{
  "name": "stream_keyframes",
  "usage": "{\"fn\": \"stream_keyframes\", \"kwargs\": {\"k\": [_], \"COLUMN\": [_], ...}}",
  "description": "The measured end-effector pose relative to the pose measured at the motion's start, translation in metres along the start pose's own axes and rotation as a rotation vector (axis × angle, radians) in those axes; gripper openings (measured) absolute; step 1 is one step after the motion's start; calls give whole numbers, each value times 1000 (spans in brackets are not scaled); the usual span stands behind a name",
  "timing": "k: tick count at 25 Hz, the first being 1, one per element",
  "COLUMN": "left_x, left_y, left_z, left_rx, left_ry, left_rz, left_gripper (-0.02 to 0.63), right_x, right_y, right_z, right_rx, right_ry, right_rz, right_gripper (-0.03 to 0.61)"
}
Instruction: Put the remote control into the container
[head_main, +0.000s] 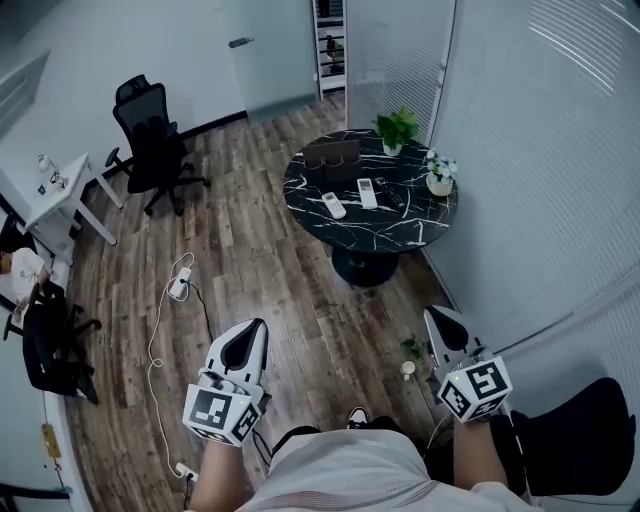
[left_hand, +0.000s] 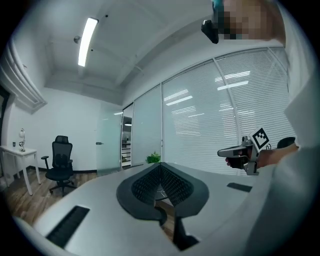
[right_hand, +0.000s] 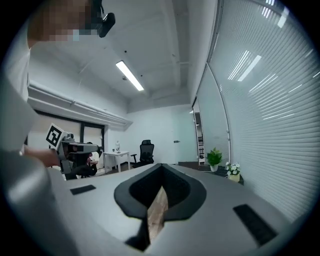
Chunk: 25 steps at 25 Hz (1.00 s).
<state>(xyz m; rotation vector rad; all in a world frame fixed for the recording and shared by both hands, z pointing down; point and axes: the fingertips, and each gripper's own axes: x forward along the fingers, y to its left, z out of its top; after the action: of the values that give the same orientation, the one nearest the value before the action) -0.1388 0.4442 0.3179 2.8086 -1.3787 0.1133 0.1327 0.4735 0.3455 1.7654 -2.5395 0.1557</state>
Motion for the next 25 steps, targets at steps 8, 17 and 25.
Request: {"fn": "stream_keyframes", "kwargs": {"k": [8, 17, 25], "left_x": [53, 117, 186], "left_y": [5, 52, 133], "left_z": [-10, -21, -9], "left_rx": [-9, -40, -60], "left_ry": [17, 7, -5], "left_rz": [10, -20, -88], "left_gripper": [11, 11, 11], "right_x": [29, 99, 185], "right_y": [-62, -84, -90], "right_z": [-4, 2, 27], "right_rx": [34, -4, -17], "right_ry": [-7, 18, 35], "right_rz": [-31, -48, -120], "right_gripper": [13, 14, 13]}}
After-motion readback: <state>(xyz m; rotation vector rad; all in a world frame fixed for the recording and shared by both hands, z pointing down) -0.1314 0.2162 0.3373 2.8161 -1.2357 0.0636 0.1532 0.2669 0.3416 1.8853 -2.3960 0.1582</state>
